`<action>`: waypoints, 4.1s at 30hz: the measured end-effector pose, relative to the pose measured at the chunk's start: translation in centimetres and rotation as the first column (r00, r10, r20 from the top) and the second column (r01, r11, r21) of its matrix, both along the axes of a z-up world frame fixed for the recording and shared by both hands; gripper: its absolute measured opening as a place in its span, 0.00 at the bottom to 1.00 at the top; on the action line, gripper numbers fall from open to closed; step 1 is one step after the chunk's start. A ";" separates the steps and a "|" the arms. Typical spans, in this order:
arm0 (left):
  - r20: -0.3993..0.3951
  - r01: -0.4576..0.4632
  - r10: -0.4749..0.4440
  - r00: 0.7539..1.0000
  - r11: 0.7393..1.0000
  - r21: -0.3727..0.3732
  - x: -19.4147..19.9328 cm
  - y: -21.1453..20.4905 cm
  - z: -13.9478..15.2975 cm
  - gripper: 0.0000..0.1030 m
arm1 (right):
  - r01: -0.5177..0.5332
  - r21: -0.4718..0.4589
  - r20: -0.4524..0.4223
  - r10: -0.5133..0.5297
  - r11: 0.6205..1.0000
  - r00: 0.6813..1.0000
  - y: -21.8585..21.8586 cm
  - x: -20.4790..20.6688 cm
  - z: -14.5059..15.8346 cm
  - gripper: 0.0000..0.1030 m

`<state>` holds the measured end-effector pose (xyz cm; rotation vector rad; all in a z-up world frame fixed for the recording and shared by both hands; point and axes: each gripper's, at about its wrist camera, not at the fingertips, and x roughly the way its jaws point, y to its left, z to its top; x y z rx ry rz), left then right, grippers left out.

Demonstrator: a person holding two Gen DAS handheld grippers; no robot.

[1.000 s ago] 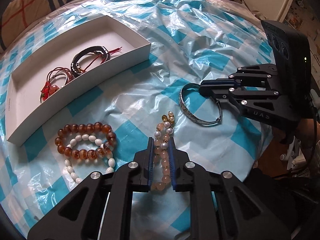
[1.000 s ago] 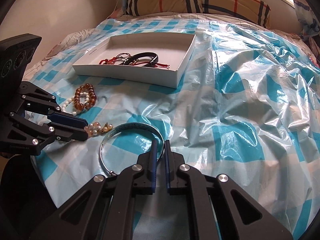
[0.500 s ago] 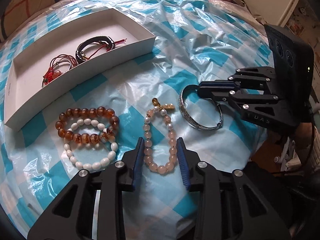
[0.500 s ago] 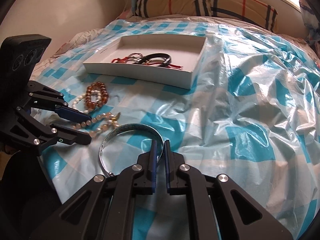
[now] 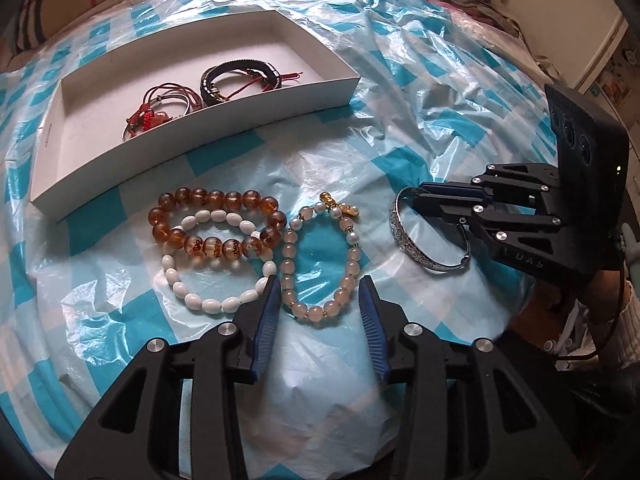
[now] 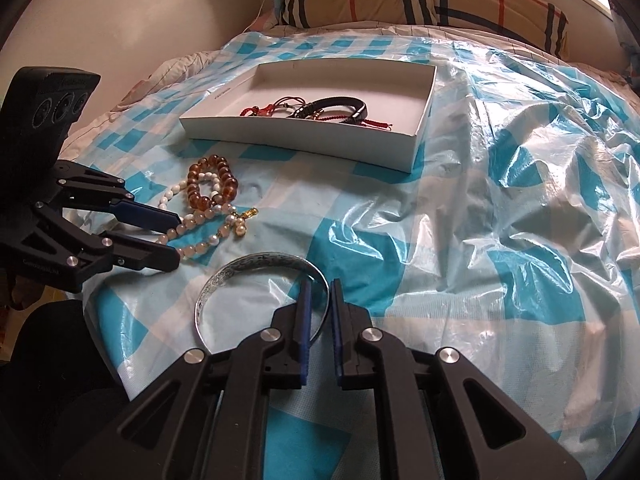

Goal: Organize jewelry

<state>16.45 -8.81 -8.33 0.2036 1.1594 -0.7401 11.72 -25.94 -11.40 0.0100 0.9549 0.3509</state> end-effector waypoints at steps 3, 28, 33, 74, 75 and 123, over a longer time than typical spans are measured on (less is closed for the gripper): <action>-0.035 -0.011 0.010 0.999 0.999 -0.038 0.2 0.5 0.1 0.42 | 0.004 0.018 -0.007 -0.003 1.000 1.000 -0.2 0.1 0.0 0.10; 0.058 -0.073 0.069 0.996 0.996 0.060 -0.7 0.0 0.3 0.07 | -0.011 0.009 0.028 0.011 1.000 1.000 0.9 -1.3 0.4 0.10; 0.080 -0.109 0.101 0.992 0.990 0.093 -0.2 0.2 -0.3 0.15 | -0.005 0.002 0.008 0.005 1.000 1.000 1.1 -0.6 -0.1 0.12; 0.453 -0.358 0.369 0.812 0.927 -0.112 -11.9 7.9 12.6 0.07 | 0.021 0.466 0.231 -0.144 0.884 0.962 1.9 -9.7 11.1 0.07; 0.455 -0.360 0.372 0.809 0.926 -0.115 -11.9 8.0 12.7 0.07 | 0.020 0.468 0.233 -0.145 0.883 0.962 1.9 -9.7 11.2 0.07; 0.455 -0.388 0.454 0.766 0.891 -0.235 -12.0 10.1 13.8 0.07 | 0.148 0.114 0.119 -0.162 0.982 0.980 1.3 -8.3 6.0 0.23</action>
